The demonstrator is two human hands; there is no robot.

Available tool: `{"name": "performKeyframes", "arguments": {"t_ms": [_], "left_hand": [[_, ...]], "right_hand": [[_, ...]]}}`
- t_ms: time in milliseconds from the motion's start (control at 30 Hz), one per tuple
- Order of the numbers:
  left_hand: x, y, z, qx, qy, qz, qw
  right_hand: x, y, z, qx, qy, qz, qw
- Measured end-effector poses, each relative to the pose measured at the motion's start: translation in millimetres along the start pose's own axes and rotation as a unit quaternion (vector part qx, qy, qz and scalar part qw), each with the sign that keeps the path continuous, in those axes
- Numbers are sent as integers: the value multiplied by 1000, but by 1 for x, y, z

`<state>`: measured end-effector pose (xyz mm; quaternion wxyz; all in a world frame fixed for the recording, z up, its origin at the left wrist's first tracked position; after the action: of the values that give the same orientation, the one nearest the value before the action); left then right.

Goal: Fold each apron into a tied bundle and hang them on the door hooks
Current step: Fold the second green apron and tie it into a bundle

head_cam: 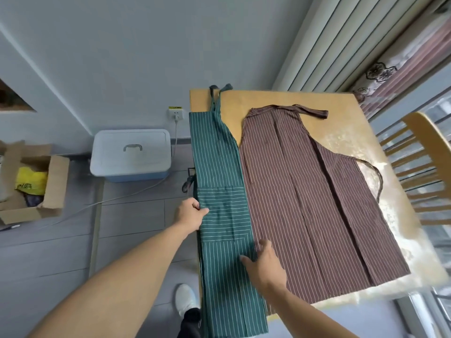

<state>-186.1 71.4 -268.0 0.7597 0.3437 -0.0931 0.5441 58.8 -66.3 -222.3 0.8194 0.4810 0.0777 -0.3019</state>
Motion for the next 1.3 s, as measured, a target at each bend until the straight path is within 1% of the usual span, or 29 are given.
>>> {"name": "performKeyframes", "arguments": {"t_ms": [67,167,267,300,333,367,400,433,467,533,600,667,733,767,833,900,967,1033,1100,1167,1200,1233,1267,1300], "left_hand": [[1,0,-5,13,2,-17,1000],[2,1,-8,34,-4,-41,999],[10,3,0,62,-12,-119,991],[13,7,6,87,-15,-154,984],[19,12,14,125,-34,-192,973],[29,13,24,163,-83,-234,955],[39,7,36,177,-147,-272,935],[46,-5,47,164,-208,-290,920],[47,-22,57,121,-249,-297,914],[44,-54,78,9,-285,-302,910],[38,-80,94,-71,-275,-336,898],[31,-97,109,-97,-264,-354,892],[14,-103,101,-124,-219,-362,898],[10,-108,110,-135,-201,-349,905],[13,-119,130,-164,-189,-299,921],[18,-139,150,-205,-164,-250,932],[18,-152,179,-255,-137,-202,936],[16,-159,218,-321,-79,-96,939],[10,-164,257,-376,-19,33,926],[9,-161,293,-369,13,158,916],[6,-160,304,-364,44,210,906],[-11,-159,291,-345,85,250,901],[-32,-158,271,-305,139,279,900],[-49,-155,253,-267,167,282,906]], "right_hand": [[12,-7,-2,-35,-43,-5,998],[19,-24,1,-99,-69,-33,992],[26,-31,6,-126,-82,-69,986],[29,-33,10,-143,-94,-80,982],[34,-37,15,-168,-105,-87,976],[38,-42,22,-202,-112,-93,969],[42,-48,30,-242,-118,-95,958],[46,-53,38,-283,-124,-99,946],[47,-56,47,-317,-123,-101,935],[46,-55,62,-363,-110,-117,918],[40,-44,68,-379,-85,-142,910],[27,-20,75,-390,-46,-216,894],[4,4,71,-400,-9,-302,865],[-2,26,73,-392,20,-323,861],[-13,65,75,-371,78,-343,859],[-19,94,82,-363,114,-363,851],[-19,111,91,-365,133,-390,835],[-14,122,99,-360,130,-415,825],[-7,130,107,-346,120,-434,823],[-2,135,111,-326,119,-451,822],[0,138,112,-310,116,-464,822],[1,140,111,-293,111,-478,821],[2,142,110,-275,106,-491,820],[1,144,107,-254,101,-507,818]]}}
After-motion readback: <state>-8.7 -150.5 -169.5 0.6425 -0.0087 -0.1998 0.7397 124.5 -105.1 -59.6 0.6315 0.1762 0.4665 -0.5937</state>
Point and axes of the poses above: each hand's wrist, its own z-axis away from the middle knuckle, its own y-axis out of the back of the hand, x = y × z, the point moved 9 cm from there along -z, towards the middle knuckle, and after that the axes turned 12 degrees about y, right-handed, at the moved point
